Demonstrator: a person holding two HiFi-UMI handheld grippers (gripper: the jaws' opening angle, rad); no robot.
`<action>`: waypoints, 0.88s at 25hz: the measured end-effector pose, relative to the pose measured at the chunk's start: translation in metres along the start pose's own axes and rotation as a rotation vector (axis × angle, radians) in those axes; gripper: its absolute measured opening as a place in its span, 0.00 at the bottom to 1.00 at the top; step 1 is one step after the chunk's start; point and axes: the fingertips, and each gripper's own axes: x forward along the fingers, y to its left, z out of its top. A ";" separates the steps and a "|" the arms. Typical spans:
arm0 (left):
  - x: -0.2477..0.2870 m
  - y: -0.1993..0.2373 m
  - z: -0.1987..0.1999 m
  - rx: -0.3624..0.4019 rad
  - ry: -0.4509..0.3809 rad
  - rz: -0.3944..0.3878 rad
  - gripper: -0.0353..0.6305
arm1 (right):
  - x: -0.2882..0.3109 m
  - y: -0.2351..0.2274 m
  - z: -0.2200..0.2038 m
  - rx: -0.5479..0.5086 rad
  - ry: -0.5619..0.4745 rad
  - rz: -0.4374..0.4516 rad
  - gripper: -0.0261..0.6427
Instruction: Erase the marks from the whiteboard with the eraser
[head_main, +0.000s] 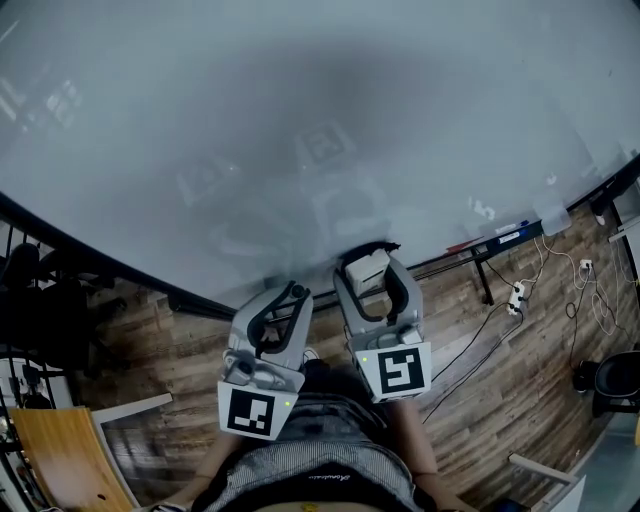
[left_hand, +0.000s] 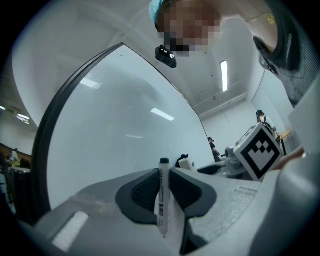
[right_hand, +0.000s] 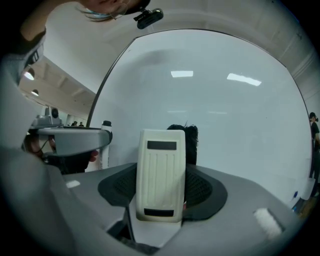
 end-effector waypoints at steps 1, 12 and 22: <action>-0.002 0.002 0.000 0.001 0.001 0.006 0.16 | 0.000 0.004 0.001 0.000 0.001 0.006 0.42; -0.042 0.028 -0.014 -0.012 0.057 0.123 0.16 | 0.007 0.057 0.019 -0.047 -0.037 0.146 0.43; -0.061 0.041 -0.007 0.006 0.057 0.182 0.16 | 0.009 0.087 0.026 -0.039 -0.061 0.224 0.43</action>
